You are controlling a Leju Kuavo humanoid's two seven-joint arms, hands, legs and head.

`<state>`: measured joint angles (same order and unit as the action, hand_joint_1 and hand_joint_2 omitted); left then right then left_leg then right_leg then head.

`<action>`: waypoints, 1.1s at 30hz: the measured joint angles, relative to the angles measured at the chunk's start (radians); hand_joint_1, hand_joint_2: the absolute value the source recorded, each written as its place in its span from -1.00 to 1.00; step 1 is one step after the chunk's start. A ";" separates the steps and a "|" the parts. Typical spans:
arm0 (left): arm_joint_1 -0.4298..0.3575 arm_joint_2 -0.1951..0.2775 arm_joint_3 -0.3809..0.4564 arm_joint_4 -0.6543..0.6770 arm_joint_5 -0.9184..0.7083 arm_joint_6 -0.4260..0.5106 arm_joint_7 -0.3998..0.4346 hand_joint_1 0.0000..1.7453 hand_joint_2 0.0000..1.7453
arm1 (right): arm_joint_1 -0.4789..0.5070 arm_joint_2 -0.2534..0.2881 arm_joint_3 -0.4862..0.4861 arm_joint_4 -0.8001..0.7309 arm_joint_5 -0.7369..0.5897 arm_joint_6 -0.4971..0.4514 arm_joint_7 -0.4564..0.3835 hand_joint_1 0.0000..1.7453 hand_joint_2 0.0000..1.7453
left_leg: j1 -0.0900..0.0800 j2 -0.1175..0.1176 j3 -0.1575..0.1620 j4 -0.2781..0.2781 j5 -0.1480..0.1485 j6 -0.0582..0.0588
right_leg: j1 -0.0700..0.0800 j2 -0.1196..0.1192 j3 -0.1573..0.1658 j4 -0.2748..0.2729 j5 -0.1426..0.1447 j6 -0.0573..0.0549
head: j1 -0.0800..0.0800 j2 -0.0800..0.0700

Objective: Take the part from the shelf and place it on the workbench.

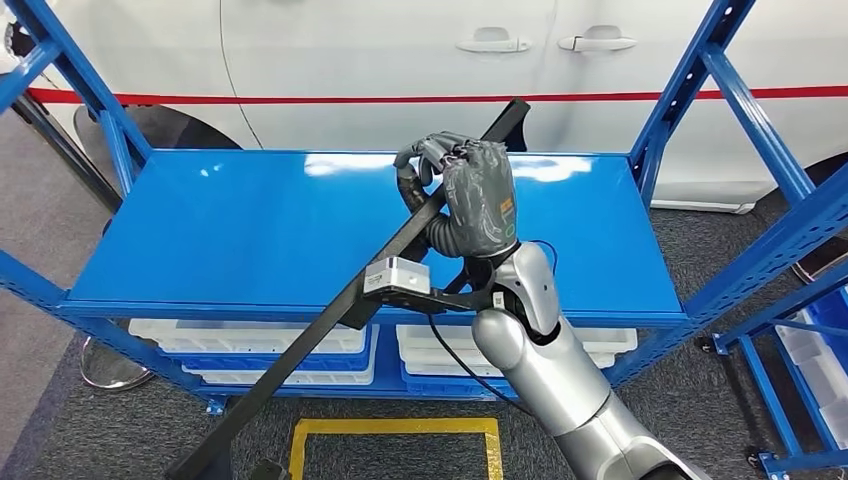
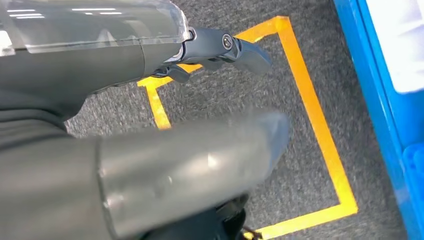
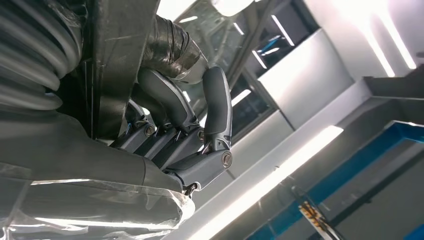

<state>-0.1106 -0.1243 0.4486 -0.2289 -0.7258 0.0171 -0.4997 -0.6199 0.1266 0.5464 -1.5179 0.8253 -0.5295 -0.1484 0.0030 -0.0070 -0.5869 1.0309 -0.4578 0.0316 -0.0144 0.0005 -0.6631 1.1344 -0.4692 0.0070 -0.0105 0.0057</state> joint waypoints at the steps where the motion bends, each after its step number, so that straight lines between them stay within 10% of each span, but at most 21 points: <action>1: 0.000 0.000 0.002 0.000 0.003 -0.005 0.000 -1.00 1.00 | -0.003 0.000 0.004 -0.004 -0.002 0.003 0.000 1.00 1.00 | -0.002 -0.001 -0.003 0.006 -0.004 -0.005 | 0.001 0.001 0.018 -0.038 0.010 -0.003 | 0.000 0.000; 6: 0.004 0.000 0.007 0.000 -0.013 -0.010 -0.004 -1.00 1.00 | -0.007 0.000 0.026 -0.023 -0.021 0.019 0.001 1.00 1.00 | 0.000 0.000 -0.015 0.029 -0.024 -0.029 | 0.002 0.004 0.028 -0.066 0.011 -0.027 | -0.001 0.000; 11: 0.010 -0.002 0.003 0.000 -0.042 0.015 -0.001 -1.00 1.00 | -0.009 0.000 0.040 -0.031 -0.023 0.026 0.001 1.00 1.00 | 0.007 0.001 -0.127 0.263 -0.125 -0.046 | 0.003 -0.001 0.032 -0.070 0.009 -0.038 | -0.001 0.000; 16: 0.016 -0.005 -0.016 0.000 -0.077 0.039 0.018 -1.00 1.00 | -0.008 0.000 0.049 -0.038 -0.028 0.026 0.001 1.00 1.00 | 0.003 0.001 -0.027 0.043 -0.002 -0.030 | 0.006 0.001 0.035 -0.071 0.009 -0.034 | -0.001 0.000; 22: 0.026 -0.015 -0.024 0.001 -0.073 0.037 0.044 -1.00 1.00 | 0.016 -0.001 0.051 -0.050 -0.045 0.030 -0.003 1.00 1.00 | -0.002 0.001 -0.002 -0.016 0.012 -0.006 | 0.004 0.000 0.034 -0.070 0.006 -0.008 | 0.000 0.000; 26: 0.021 -0.025 -0.022 0.001 -0.054 0.041 0.056 -1.00 1.00 | 0.042 -0.004 0.065 -0.070 -0.080 0.054 -0.014 1.00 1.00 | -0.001 0.002 0.006 -0.032 0.021 0.009 | 0.004 0.000 -0.054 0.117 -0.092 0.000 | 0.000 0.000; 28: 0.019 -0.028 -0.020 0.001 -0.050 0.045 0.073 -1.00 1.00 | 0.060 -0.007 0.081 -0.081 -0.117 0.080 -0.024 1.00 1.00 | -0.002 0.002 0.006 -0.028 0.018 0.010 | 0.003 0.000 -0.081 0.169 -0.095 0.002 | 0.000 0.000; 33: 0.012 -0.035 -0.015 0.001 -0.050 0.053 0.099 -1.00 1.00 | 0.069 -0.008 0.116 -0.108 -0.163 0.101 -0.039 1.00 1.00 | -0.004 0.000 -0.001 0.002 -0.002 -0.006 | 0.002 0.001 0.030 -0.054 0.010 -0.006 | 0.000 0.000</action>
<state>-0.0982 -0.1596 0.4332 -0.2281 -0.7755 0.0703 -0.4010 -0.5504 0.1182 0.6624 -1.6263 0.6621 -0.4280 -0.1873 -0.0014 -0.0071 -0.5877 1.0329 -0.4599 0.0259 -0.0128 0.0016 -0.6333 1.0803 -0.4592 0.0005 -0.0107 0.0057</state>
